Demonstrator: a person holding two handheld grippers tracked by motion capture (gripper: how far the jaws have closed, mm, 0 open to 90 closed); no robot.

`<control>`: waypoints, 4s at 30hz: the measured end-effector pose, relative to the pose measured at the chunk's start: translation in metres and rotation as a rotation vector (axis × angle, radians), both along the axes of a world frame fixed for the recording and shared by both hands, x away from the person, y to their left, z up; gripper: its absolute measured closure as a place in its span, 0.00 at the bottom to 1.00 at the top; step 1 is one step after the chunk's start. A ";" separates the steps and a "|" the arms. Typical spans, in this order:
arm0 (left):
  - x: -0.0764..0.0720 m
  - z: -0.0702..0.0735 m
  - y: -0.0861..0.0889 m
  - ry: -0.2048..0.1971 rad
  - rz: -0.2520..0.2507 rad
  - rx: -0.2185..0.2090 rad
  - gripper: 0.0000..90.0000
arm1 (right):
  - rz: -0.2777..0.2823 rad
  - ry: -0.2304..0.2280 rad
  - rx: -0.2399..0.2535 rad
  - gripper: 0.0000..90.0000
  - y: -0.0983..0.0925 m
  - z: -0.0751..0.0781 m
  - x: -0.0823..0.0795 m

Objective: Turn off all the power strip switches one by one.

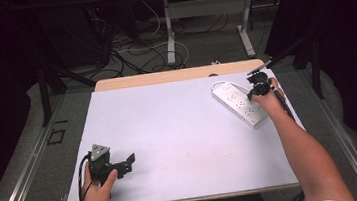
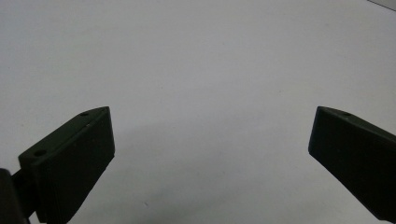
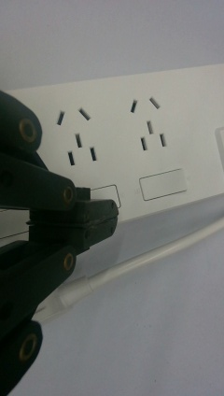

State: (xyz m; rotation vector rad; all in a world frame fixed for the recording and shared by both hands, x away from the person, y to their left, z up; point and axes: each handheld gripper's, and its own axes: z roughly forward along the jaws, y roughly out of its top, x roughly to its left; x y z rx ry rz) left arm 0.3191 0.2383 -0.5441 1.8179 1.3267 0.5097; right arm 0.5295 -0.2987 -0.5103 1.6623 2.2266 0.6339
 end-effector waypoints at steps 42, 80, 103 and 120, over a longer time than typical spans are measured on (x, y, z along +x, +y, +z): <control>0.001 0.000 -0.001 0.000 0.004 0.001 0.00 | 0.005 0.017 0.015 1.00 -0.006 0.009 -0.009; 0.004 -0.001 -0.005 0.003 -0.007 0.006 0.00 | 0.019 0.026 0.023 1.00 -0.027 0.002 -0.036; 0.004 -0.001 -0.004 0.003 -0.008 0.009 0.00 | 0.014 0.002 0.047 1.00 -0.031 -0.002 -0.040; 0.004 -0.001 -0.005 0.004 -0.016 0.011 0.00 | 0.052 -0.086 0.097 0.94 -0.042 0.010 -0.075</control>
